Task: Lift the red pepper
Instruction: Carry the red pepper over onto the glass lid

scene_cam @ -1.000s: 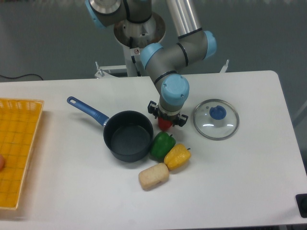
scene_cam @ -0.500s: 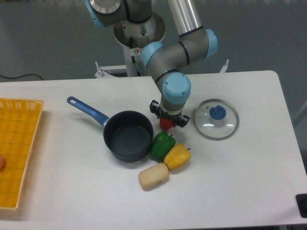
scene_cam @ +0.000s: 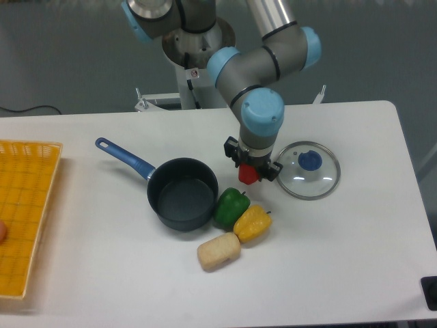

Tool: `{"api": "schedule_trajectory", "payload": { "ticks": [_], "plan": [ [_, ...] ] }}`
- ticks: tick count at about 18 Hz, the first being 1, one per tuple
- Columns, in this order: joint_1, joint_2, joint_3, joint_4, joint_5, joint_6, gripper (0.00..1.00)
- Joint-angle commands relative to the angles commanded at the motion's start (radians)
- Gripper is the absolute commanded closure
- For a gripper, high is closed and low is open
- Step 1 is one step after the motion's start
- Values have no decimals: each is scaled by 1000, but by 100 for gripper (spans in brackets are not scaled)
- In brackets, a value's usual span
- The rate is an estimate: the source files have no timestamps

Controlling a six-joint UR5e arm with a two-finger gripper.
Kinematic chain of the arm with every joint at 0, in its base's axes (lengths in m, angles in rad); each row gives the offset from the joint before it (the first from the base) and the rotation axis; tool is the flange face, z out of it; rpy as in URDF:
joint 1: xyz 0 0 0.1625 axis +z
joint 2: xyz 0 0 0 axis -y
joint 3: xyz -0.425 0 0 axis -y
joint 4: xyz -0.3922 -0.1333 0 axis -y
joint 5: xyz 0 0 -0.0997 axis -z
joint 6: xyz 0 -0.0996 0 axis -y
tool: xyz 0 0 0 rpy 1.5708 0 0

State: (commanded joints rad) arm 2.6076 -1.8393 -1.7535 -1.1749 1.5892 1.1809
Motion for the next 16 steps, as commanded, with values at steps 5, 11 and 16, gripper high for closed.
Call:
{"api": "schedule_trajectory", "payload": {
  "ticks": [5, 11, 16],
  "plan": [
    [43, 5, 46, 0, -3, 144, 67],
    [78, -9, 121, 12, 12, 304, 68],
    [89, -32, 146, 24, 78, 381, 68]
  ]
}}
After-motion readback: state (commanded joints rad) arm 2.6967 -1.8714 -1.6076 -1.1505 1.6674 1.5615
